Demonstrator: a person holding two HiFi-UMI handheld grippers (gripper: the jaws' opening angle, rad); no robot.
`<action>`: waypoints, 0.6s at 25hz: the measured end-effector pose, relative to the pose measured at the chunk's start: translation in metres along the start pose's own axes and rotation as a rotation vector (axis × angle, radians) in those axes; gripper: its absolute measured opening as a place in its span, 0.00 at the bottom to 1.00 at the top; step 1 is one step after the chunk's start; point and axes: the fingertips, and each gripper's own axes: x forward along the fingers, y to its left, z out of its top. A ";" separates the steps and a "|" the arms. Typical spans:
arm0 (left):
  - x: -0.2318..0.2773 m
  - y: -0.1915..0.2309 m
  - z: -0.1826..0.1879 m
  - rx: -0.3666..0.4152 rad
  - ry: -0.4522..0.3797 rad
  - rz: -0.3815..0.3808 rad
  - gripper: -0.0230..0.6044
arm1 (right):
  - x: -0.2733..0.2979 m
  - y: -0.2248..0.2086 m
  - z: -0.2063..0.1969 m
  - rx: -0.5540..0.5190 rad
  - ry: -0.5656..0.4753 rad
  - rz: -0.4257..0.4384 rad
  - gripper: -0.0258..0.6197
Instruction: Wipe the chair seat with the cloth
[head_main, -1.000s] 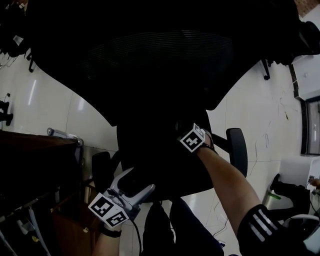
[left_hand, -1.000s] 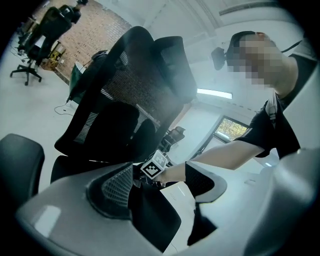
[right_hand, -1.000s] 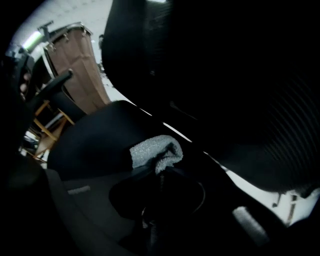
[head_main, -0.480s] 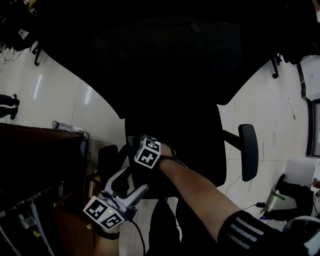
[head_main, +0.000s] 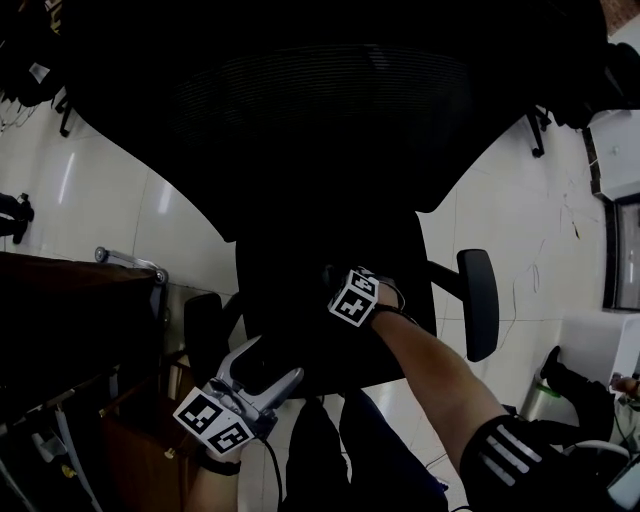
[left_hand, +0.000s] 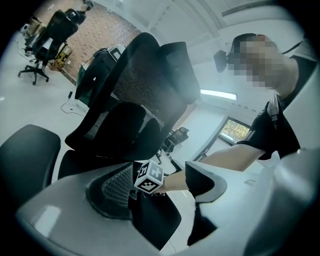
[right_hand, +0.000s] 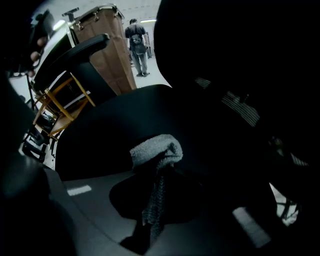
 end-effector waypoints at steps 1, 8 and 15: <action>0.004 -0.004 0.000 0.001 0.004 -0.011 0.60 | -0.010 -0.016 -0.021 0.051 0.017 -0.028 0.09; 0.019 -0.020 0.002 0.013 0.016 -0.049 0.60 | -0.067 -0.073 -0.111 0.196 0.081 -0.148 0.09; -0.002 -0.016 0.003 0.021 0.018 -0.023 0.60 | -0.053 -0.021 -0.040 0.149 -0.019 -0.062 0.09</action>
